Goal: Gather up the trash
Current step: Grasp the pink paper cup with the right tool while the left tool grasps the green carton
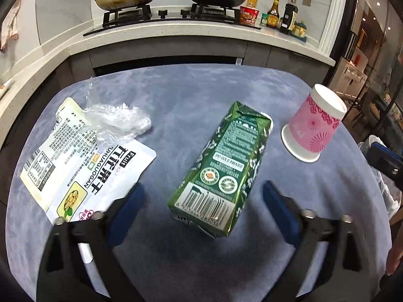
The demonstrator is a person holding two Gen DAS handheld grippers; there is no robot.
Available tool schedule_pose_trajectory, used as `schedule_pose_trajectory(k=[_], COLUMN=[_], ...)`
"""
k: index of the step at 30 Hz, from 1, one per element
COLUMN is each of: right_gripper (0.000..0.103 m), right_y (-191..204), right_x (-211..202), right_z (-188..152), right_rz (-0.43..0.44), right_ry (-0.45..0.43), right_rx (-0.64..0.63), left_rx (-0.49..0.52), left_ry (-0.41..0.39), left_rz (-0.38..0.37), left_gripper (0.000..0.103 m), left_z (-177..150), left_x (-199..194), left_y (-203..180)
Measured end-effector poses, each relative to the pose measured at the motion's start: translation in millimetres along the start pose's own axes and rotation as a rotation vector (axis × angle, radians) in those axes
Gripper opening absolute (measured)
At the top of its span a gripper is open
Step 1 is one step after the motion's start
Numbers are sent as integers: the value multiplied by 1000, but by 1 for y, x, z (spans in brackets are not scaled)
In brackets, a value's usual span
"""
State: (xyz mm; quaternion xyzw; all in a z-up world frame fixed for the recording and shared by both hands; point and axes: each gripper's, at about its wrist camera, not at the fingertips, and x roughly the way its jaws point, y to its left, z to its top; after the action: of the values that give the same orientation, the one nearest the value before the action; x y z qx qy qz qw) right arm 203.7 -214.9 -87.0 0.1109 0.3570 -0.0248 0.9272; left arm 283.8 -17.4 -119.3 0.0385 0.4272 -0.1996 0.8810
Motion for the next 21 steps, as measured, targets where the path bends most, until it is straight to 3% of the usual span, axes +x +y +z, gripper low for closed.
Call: schedule_pose_trajectory(k=[3, 6, 14, 17, 19, 21], right_gripper=[52, 52, 67, 66, 55, 54], right_y=[7, 14, 22, 23, 25, 25], right_x=[17, 33, 63, 73, 77, 78], right_z=[7, 14, 28, 32, 34, 34], right_rz=[-2, -22, -74, -81, -81, -80], right_ry=[13, 11, -1, 2, 9, 6], right_rx=[-20, -48, -85, -94, -97, -92], left_rx=[-4, -5, -31, -35, -37, -38], left_ry=[17, 7, -5, -3, -3, -5], left_rz=[-28, -23, -40, -41, -41, -42], left_gripper=[62, 60, 56, 56, 55, 54], left_z=[1, 0, -1, -1, -1, 0], left_x=[2, -1, -10, -10, -11, -13], left_y=[0, -2, -3, -3, -3, -4])
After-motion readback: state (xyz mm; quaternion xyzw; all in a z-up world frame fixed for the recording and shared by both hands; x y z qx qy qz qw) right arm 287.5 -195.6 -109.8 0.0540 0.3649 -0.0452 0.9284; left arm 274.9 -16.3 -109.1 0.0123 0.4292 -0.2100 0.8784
